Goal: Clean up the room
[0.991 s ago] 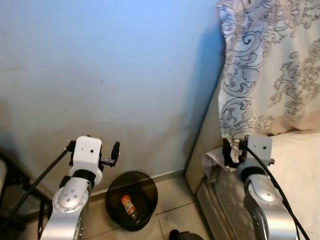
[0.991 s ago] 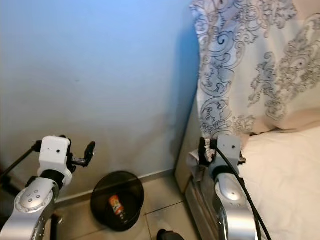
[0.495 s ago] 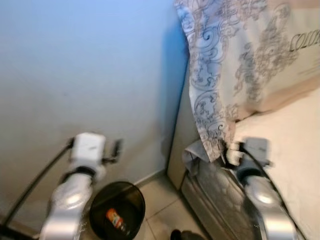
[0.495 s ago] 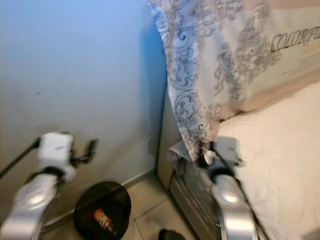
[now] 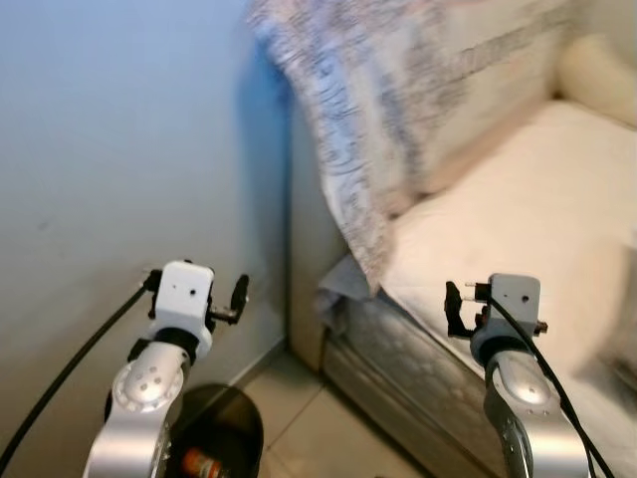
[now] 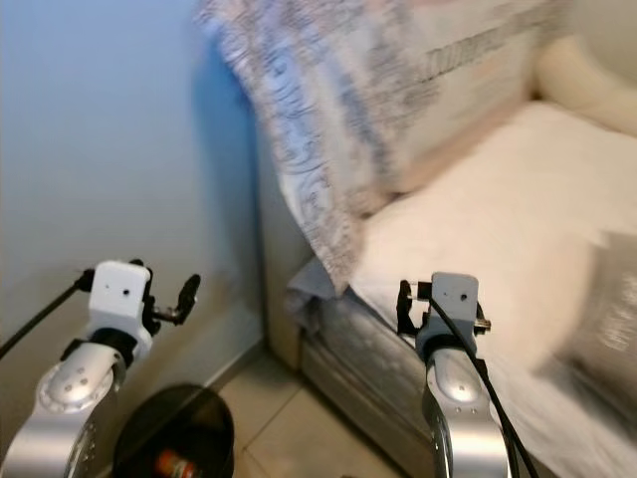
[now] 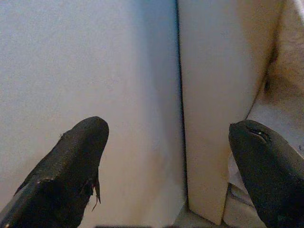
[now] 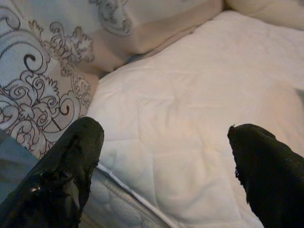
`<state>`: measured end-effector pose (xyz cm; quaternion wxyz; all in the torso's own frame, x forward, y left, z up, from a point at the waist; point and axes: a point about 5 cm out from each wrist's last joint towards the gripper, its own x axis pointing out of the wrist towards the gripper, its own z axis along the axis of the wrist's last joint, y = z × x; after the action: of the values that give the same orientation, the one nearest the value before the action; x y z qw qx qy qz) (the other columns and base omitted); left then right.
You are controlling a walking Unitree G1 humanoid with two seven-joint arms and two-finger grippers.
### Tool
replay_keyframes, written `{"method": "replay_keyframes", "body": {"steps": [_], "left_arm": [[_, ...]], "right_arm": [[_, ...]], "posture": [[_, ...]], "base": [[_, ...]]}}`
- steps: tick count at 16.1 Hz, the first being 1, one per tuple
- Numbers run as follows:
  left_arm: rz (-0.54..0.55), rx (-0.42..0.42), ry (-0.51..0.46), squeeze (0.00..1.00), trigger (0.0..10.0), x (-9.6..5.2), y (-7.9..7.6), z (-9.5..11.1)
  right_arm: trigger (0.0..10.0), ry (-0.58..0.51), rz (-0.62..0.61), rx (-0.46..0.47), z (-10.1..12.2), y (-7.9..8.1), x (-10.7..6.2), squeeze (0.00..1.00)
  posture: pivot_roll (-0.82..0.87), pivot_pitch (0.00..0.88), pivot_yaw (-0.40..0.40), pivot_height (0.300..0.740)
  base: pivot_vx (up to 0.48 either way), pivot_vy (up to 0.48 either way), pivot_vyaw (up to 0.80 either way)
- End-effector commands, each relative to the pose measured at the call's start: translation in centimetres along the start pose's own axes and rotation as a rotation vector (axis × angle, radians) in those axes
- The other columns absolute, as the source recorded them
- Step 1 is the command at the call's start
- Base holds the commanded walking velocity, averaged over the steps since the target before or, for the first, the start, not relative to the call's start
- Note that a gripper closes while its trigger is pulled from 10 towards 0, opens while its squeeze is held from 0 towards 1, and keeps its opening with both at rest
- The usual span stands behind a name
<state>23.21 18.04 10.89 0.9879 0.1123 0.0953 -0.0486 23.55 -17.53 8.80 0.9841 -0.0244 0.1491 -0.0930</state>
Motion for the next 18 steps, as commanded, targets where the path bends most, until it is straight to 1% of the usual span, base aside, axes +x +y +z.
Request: {"method": "replay_keyframes", "body": {"steps": [1,4,6,9,10,12,15,18], "left_arm": [[0.018,-0.003,0.007,0.00,10.0,0.0,0.5,-0.2],[0.049,-0.012,-0.016,0.00,10.0,0.2,0.7,0.1],[0.049,-0.012,-0.028,0.00,10.0,0.3,0.7,0.3],[0.019,-0.062,-0.035,0.00,10.0,0.2,0.1,0.3],[0.018,-0.062,-0.035,0.00,10.0,0.2,0.1,0.3],[-0.007,-0.039,-0.067,0.00,10.0,0.2,0.0,0.5],[-0.012,-0.016,-0.078,0.00,10.0,0.3,0.1,0.7],[-0.014,-0.019,-0.102,0.00,10.0,0.5,0.2,1.0]], "right_arm": [[10.0,-0.011,0.007,0.007,0.3,0.4,-0.2,1.00],[10.0,-0.008,-0.005,0.011,0.3,0.2,-0.3,1.00],[10.0,-0.014,-0.014,0.010,0.5,0.1,-0.1,1.00],[10.0,-0.017,-0.031,-0.005,0.7,-0.1,0.0,1.00],[10.0,-0.017,-0.034,-0.006,0.7,-0.2,0.0,1.00],[10.0,-0.017,-0.041,-0.005,0.8,-0.3,0.0,1.00],[10.0,-0.016,-0.042,-0.010,0.9,-0.3,0.1,1.00],[10.0,-0.016,-0.043,-0.011,1.0,-0.2,0.2,1.00]], "posture": [[0.06,0.000,-0.003,0.740],[0.05,0.000,0.000,0.740],[0.05,0.000,-0.003,0.740],[0.05,0.000,-0.007,0.740],[0.04,0.000,-0.008,0.740],[0.04,0.000,-0.012,0.740],[0.05,0.000,-0.018,0.740],[0.05,0.000,-0.019,0.740]], "base": [[0.000,0.000,-0.80],[0.000,0.000,-0.80],[0.000,0.000,-0.80],[0.000,0.000,-0.80],[0.000,0.000,-0.80],[0.000,0.000,-0.80],[0.000,0.000,-0.80],[0.000,0.000,-0.80]]}}
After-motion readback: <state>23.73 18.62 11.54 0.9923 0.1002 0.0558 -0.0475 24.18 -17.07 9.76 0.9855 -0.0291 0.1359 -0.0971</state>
